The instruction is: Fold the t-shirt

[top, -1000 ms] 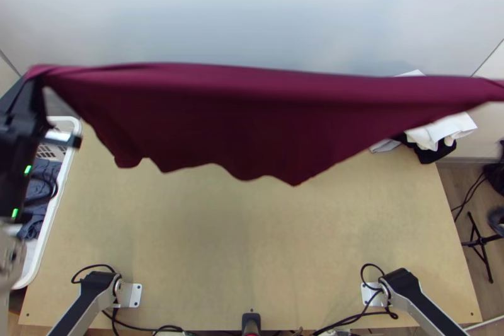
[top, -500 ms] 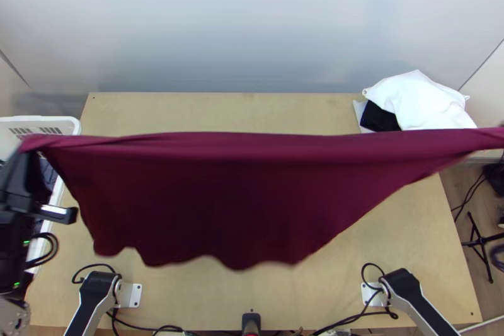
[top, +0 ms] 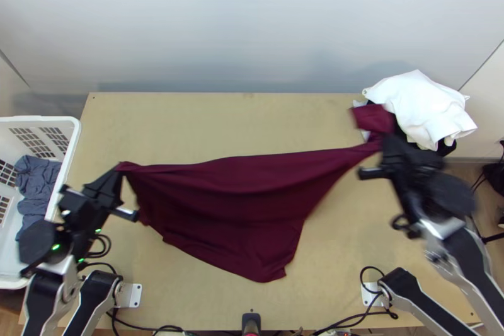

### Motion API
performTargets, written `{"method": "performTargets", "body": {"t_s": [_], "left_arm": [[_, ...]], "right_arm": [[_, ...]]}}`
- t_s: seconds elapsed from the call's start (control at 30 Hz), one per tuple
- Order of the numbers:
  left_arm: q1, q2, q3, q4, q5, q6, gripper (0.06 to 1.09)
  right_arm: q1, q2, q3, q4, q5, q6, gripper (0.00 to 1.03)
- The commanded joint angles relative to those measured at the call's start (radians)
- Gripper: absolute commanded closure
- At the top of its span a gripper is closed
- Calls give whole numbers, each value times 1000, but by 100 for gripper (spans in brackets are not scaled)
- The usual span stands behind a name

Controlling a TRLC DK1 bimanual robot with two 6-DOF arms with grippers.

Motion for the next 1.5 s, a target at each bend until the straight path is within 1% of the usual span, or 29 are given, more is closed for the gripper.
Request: {"method": "performTargets", "body": {"t_s": [0.0, 0.07, 0.13, 0.27, 0.4, 0.43, 0.57, 0.7, 0.8, 0.9, 1.0, 1.03, 1.07, 1.1, 1.13, 1.17, 1.33, 1.4, 1.47], "left_arm": [[-11, 183, -152, 232, -9, 50, 105], [35, 327, -135, 366, -24, 53, 105], [86, 477, -89, 447, -27, 59, 105], [118, 730, 46, 511, -79, 64, 105], [124, 899, 152, 582, -89, 62, 105], [123, 940, 181, 605, -110, 62, 105], [118, 1120, 331, 628, -174, 62, 105], [132, 1290, 485, 632, -181, 57, 105], [137, 1399, 577, 632, -181, 79, 105], [154, 1497, 656, 632, -182, 90, 105], [177, 1563, 704, 622, -187, 99, 104], [180, 1566, 707, 609, -185, 99, 97], [180, 1563, 704, 585, -185, 99, 74], [180, 1551, 695, 545, -185, 99, 37], [175, 1532, 686, 502, -185, 99, 7], [170, 1509, 679, 448, -185, 99, 10], [147, 1341, 664, 112, -174, 99, 10], [143, 1238, 626, 51, -173, 88, 10], [121, 1109, 586, -38, -147, 48, 10]], "right_arm": [[11, 260, -179, 342, -39, -61, 100], [-18, 369, -145, 422, -45, -95, 100], [-46, 478, -96, 473, -50, -119, 100], [-101, 693, 48, 519, -65, -116, 100], [-133, 886, 185, 591, -65, -106, 100], [-141, 929, 222, 595, -65, -96, 100], [-173, 1084, 366, 631, -63, -93, 100], [-213, 1221, 528, 634, -63, -86, 100], [-227, 1302, 628, 634, -62, -87, 100], [-235, 1355, 689, 635, -54, -89, 100], [-235, 1368, 708, 635, -45, -86, 100], [-235, 1365, 705, 634, -40, -86, 100], [-231, 1359, 697, 634, -37, -86, 100], [-228, 1346, 683, 634, -37, -83, 100], [-227, 1331, 669, 634, -36, -77, 100], [-224, 1317, 654, 634, -36, -73, 100], [-213, 1242, 591, 634, -36, -61, 100], [-210, 1213, 571, 634, -34, -52, 100], [-208, 1190, 548, 634, -34, -44, 100]]}}
